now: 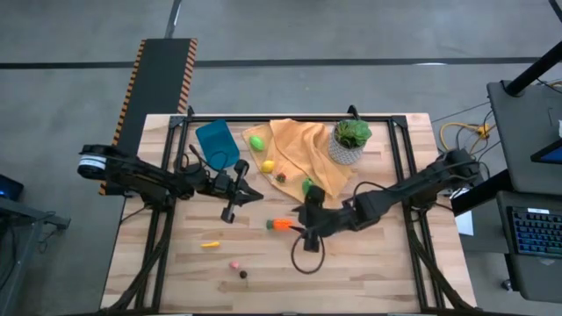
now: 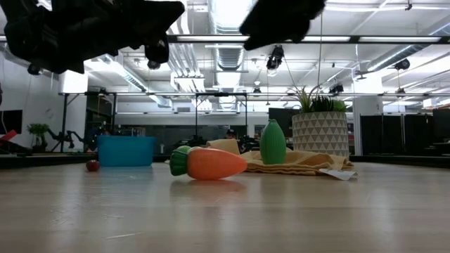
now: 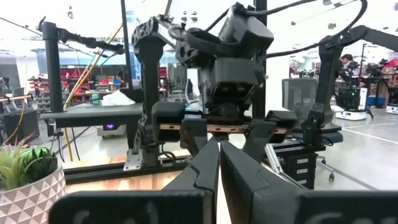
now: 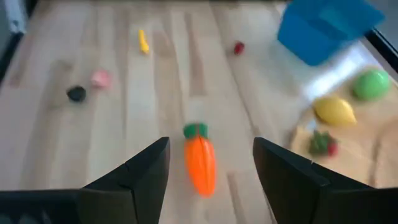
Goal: Pick and placing Produce into tupperware
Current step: Put the black cherry into the blue bin
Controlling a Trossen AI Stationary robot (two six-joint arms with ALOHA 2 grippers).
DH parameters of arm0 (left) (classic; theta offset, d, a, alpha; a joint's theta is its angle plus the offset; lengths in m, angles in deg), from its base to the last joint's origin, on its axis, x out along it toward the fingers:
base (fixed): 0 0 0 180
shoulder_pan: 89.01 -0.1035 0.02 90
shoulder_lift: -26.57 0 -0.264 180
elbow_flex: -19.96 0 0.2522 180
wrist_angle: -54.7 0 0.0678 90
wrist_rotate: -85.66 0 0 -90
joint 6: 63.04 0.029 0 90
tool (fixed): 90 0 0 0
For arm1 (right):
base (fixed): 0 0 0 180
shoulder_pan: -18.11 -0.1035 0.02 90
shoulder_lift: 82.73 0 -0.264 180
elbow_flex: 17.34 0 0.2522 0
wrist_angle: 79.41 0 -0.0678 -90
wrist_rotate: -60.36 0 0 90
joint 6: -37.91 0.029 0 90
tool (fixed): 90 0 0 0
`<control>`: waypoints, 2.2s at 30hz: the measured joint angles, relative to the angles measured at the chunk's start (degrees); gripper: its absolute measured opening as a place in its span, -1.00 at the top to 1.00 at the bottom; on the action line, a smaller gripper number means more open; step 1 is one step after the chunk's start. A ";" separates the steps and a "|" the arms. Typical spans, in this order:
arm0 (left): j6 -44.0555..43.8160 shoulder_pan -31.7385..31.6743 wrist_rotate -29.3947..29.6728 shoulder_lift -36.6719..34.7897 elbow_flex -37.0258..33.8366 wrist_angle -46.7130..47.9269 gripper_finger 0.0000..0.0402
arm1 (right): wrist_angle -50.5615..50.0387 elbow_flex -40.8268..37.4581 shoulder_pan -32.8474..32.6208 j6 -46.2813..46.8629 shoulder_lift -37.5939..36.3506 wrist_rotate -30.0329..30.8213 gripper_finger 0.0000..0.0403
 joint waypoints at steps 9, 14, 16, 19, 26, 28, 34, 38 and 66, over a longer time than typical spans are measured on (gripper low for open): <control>0.25 0.00 -1.49 -1.93 -0.09 1.58 1.00 | -8.56 -1.46 -4.58 7.13 -0.98 32.50 -0.11; 0.82 0.00 -1.49 -4.58 -0.11 4.46 1.00 | -8.62 -3.89 -6.94 12.03 -1.04 38.71 -0.11; 2.60 0.00 -1.51 -5.88 -0.11 6.37 1.00 | -8.58 -4.95 -7.36 14.18 -1.05 38.76 -0.11; 3.26 0.00 -1.50 -7.90 -0.11 9.57 1.00 | -8.36 -6.21 -7.92 17.30 -1.05 38.76 -0.11; 3.30 0.85 -5.02 -13.21 -0.13 19.80 0.81 | 0.17 -8.16 -11.25 15.76 -1.05 46.49 -0.11; 3.32 1.28 -5.00 -14.63 -0.15 19.70 0.63 | 4.79 -8.87 -12.43 11.63 -1.05 49.74 -0.11; 3.39 1.99 -5.11 -17.71 -0.15 20.41 0.03 | 10.06 -9.37 -14.46 8.67 -1.33 48.62 -0.11; 3.02 1.97 -5.12 -18.87 -0.15 21.86 -0.23 | 9.84 -9.70 -15.25 8.56 -1.33 46.67 -0.11; 2.78 1.92 -5.27 -19.21 -0.14 27.25 -0.31 | 39.56 -22.72 -8.67 -14.47 -9.40 -15.24 -0.07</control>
